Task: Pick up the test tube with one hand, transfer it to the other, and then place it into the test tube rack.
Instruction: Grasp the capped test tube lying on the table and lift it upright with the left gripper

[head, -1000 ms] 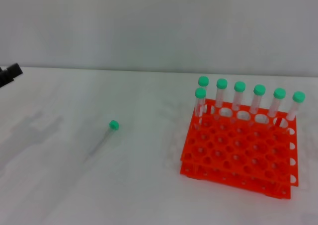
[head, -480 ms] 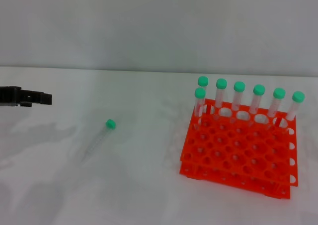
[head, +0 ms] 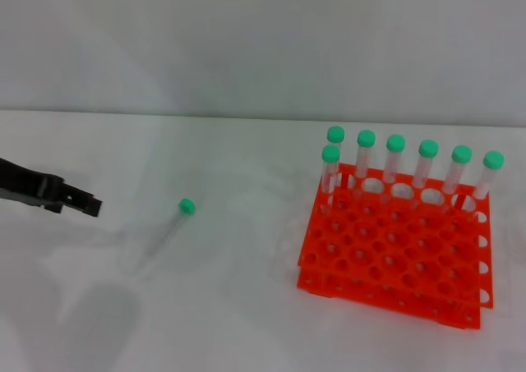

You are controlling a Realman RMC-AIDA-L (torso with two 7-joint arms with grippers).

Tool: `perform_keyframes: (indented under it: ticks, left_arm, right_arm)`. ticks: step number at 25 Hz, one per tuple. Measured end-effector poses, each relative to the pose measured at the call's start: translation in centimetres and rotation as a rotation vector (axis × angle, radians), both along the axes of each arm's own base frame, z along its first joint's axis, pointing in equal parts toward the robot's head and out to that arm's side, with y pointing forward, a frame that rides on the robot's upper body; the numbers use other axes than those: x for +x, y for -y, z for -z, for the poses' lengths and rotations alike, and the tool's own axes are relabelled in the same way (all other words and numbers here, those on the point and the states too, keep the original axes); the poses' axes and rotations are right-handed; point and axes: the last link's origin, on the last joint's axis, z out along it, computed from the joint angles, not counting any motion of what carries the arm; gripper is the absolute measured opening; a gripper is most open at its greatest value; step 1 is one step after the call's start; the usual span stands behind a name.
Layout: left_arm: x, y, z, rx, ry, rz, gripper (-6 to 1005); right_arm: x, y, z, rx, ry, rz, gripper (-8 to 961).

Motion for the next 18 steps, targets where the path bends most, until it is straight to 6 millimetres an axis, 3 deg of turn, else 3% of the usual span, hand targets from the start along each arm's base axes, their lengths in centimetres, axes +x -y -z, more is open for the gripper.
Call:
perform_keyframes:
  ticks: [6, 18]
  left_arm:
    - [-0.2, -1.3, 3.0, -0.050, -0.015, 0.020, 737]
    - [0.1, -3.0, 6.7, -0.083, -0.086, 0.041, 738]
  right_arm:
    - [0.3, -0.1, 0.2, -0.011, -0.005, 0.020, 631]
    - [0.6, 0.3, 0.2, -0.013, -0.007, 0.032, 630]
